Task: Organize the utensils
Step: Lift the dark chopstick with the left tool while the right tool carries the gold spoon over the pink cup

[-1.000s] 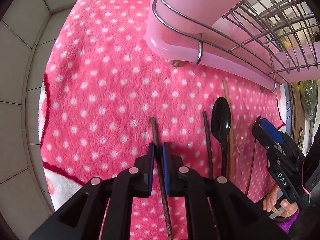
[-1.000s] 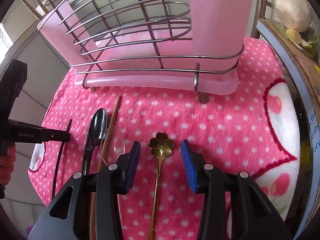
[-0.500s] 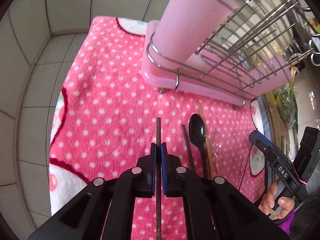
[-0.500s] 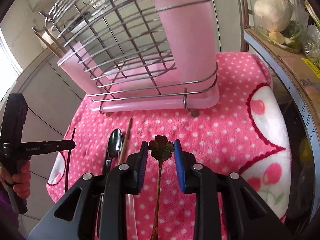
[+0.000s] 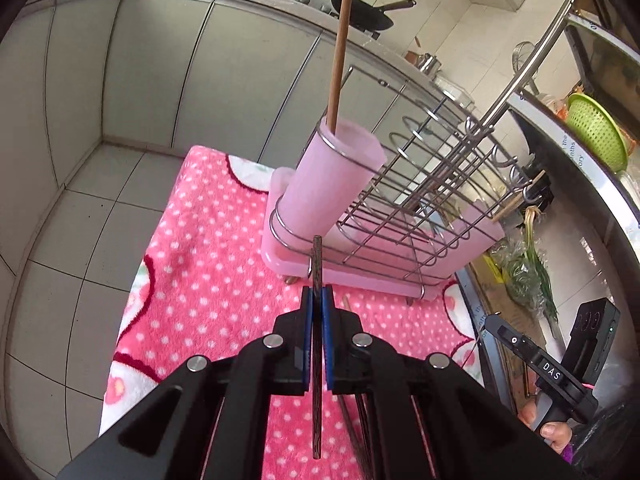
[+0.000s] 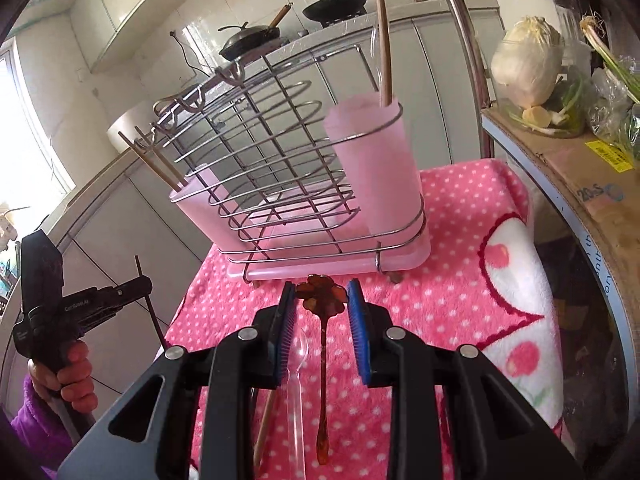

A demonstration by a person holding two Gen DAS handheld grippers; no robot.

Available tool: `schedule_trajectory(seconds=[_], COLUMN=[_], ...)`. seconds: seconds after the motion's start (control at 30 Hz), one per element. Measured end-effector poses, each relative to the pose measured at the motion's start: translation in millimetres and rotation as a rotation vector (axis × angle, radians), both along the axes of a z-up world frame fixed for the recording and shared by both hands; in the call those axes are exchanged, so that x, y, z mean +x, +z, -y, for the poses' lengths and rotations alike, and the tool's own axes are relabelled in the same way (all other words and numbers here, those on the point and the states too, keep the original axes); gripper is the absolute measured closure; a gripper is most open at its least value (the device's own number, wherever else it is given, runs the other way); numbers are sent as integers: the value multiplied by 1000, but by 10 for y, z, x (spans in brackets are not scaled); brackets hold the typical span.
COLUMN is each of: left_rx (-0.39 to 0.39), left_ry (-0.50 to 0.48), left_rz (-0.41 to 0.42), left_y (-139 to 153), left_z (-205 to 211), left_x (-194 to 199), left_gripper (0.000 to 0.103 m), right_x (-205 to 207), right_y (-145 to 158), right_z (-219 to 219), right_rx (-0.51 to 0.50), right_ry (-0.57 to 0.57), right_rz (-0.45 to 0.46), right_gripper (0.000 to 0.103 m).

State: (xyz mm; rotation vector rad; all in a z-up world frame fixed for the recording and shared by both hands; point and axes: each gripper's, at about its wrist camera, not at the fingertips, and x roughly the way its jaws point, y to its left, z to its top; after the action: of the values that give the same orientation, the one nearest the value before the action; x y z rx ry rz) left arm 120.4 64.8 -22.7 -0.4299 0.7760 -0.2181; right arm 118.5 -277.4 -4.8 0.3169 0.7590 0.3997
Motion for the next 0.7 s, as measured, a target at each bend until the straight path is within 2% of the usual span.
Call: schedule_trajectory(seconds=[0.33,0.7], left_rx=[-10,-26], left_ry=[2,-17], left_rz=[148,207], left_y=[409,621], left_z=[-75,-34], left_x=[-185,-204], left_gripper=[99,99], right_x=[-71,-69], right_y=[265,546], right_z=[65,120], right_rx=[43,46], right_ry=[2,-7], right_rz=[44,79], right_gripper=[76,76])
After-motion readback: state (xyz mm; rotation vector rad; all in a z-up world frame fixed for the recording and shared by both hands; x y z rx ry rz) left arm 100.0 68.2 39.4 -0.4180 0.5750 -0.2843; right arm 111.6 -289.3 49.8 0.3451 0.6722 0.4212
